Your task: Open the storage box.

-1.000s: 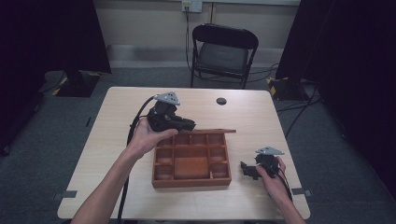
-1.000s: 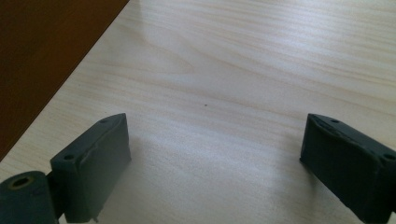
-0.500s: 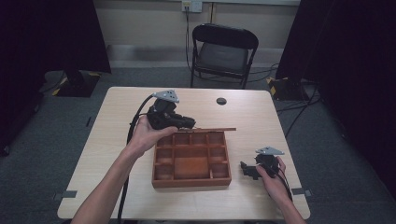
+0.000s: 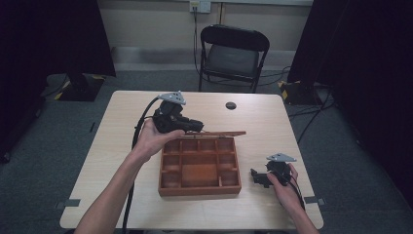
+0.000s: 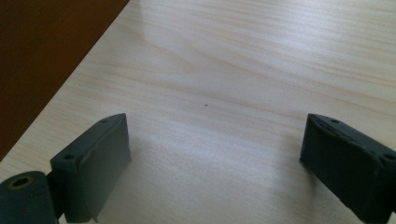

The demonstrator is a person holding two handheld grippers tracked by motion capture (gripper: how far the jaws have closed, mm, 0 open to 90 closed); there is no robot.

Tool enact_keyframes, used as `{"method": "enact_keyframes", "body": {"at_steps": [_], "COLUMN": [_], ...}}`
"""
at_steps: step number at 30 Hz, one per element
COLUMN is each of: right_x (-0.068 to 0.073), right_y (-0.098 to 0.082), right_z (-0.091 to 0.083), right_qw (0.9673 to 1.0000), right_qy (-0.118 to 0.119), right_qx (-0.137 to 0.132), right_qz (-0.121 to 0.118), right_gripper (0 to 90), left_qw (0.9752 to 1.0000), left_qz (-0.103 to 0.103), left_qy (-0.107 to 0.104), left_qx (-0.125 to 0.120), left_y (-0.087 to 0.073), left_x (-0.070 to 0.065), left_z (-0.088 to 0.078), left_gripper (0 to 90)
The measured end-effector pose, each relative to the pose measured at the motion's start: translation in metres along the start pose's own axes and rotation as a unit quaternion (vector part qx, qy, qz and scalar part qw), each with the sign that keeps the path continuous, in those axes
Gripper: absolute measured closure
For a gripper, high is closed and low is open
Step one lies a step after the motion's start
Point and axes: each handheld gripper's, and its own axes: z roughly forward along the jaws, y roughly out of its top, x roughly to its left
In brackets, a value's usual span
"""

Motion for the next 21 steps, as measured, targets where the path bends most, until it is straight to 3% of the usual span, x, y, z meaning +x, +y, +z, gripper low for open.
{"method": "enact_keyframes", "body": {"at_steps": [21], "right_x": [0.0000], "right_y": [0.0001], "right_z": [0.0001], "right_qw": [1.0000], "right_qy": [0.001], "right_qx": [0.000], "right_qz": [0.000], "right_gripper": [7.4], "left_qw": [0.9998], "left_qz": [-0.012], "left_qy": [-0.007], "left_qx": [-0.015], "left_y": [0.0002], "left_x": [0.0064], "left_z": [-0.0002], "left_gripper": [83.9]}}
